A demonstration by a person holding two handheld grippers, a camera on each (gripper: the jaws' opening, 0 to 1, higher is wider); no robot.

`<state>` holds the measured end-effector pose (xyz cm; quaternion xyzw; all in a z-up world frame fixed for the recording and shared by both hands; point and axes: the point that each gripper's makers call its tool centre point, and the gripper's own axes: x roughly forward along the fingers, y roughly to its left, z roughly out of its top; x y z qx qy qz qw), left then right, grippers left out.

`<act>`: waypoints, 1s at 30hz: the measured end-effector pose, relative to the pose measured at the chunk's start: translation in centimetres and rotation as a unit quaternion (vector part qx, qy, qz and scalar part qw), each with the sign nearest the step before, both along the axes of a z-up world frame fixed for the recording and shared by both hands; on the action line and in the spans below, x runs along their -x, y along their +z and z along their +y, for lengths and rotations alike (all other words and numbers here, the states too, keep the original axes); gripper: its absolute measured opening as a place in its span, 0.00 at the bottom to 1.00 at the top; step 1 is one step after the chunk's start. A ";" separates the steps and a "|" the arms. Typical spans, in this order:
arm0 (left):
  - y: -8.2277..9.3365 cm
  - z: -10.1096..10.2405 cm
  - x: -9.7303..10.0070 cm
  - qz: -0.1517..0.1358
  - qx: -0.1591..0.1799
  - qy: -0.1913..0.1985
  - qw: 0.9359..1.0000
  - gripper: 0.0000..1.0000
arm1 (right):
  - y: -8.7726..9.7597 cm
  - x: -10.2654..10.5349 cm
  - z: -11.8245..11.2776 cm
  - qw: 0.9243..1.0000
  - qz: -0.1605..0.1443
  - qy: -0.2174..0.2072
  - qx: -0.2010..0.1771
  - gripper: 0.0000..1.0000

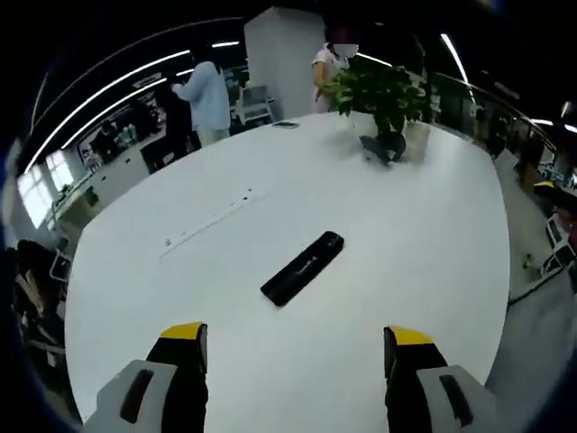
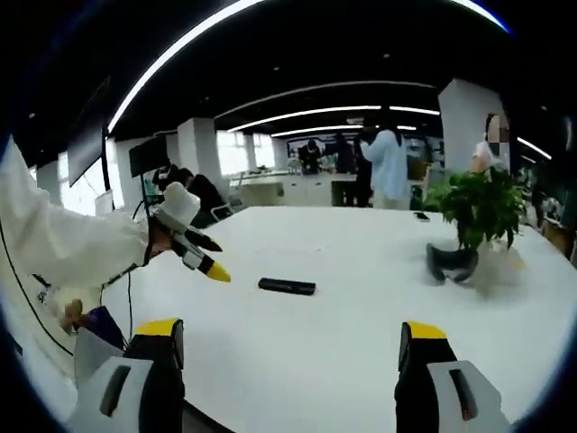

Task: Press the specified remote control buttons in sequence, fully releasing each button before pressing the next.

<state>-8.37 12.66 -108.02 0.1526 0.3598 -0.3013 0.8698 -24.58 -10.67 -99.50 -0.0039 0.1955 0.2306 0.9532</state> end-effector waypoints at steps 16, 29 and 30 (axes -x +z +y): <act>2.0 -1.0 8.0 -0.044 0.083 0.055 0.994 0.95 | -0.1 0.0 -1.2 1.000 -0.009 -0.005 -0.004 0.99; 2.6 -2.2 13.6 -0.077 0.075 0.051 0.993 1.00 | -0.8 0.1 -3.2 1.000 -0.004 -0.022 -0.007 0.99; 2.8 -2.2 13.8 -0.079 0.082 0.057 0.992 1.00 | -0.9 0.2 -3.2 1.000 -0.003 -0.023 -0.007 0.99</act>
